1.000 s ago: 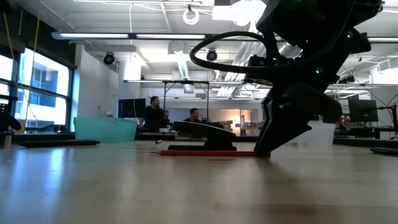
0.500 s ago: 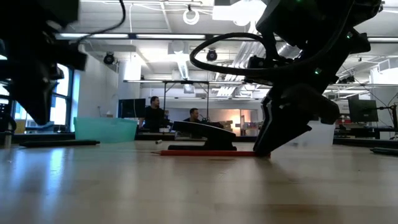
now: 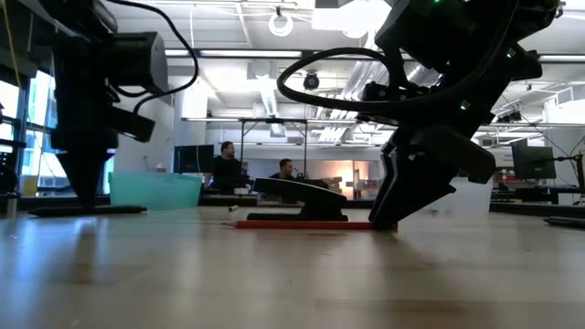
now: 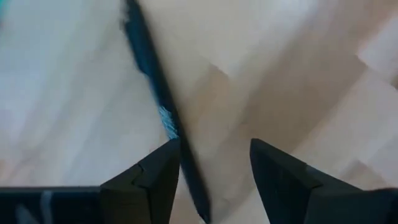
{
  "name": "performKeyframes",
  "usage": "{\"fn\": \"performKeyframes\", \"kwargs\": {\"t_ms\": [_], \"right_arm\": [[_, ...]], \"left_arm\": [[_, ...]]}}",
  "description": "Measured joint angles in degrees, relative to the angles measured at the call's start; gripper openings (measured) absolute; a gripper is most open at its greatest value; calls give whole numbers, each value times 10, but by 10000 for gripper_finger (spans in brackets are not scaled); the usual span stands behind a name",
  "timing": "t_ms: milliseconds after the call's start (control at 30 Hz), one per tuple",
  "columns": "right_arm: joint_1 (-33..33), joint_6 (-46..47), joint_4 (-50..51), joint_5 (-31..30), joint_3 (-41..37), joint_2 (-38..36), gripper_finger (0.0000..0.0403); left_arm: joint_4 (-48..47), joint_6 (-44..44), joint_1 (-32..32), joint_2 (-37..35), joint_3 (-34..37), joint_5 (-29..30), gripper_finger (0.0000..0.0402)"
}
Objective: Sort crayons/erasers/pens/pencils in bins
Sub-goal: Put the black pen into the transparent bin
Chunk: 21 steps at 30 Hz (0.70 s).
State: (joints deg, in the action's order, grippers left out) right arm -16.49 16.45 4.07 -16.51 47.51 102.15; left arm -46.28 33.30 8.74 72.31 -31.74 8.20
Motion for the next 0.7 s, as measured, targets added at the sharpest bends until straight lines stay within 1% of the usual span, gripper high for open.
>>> {"fn": "performKeyframes", "kwargs": {"t_ms": [100, 233, 300, 367, 500, 600, 700], "right_arm": [[0, 0, -3, 1, 0, 0, 136], [0, 0, -3, 2, 0, 0, 136], [0, 0, -3, 2, 0, 0, 136], [0, 0, -3, 2, 0, 0, 136], [0, 0, -4, 2, 0, 0, 136], [0, 0, -4, 2, 0, 0, 136], [0, 0, -3, 2, 0, -1, 136]], "left_arm": [[-2, 4, 21, 0, 0, 23, 174], [-3, 5, 38, 0, 0, 23, 162], [-2, 5, 51, 0, 3, 10, 157], [3, 5, 65, 0, 13, -18, 153], [35, 11, 85, -3, 44, -52, 147], [45, 7, 90, -5, 49, -58, 137], [48, 5, 78, -4, 49, -58, 117]]}}
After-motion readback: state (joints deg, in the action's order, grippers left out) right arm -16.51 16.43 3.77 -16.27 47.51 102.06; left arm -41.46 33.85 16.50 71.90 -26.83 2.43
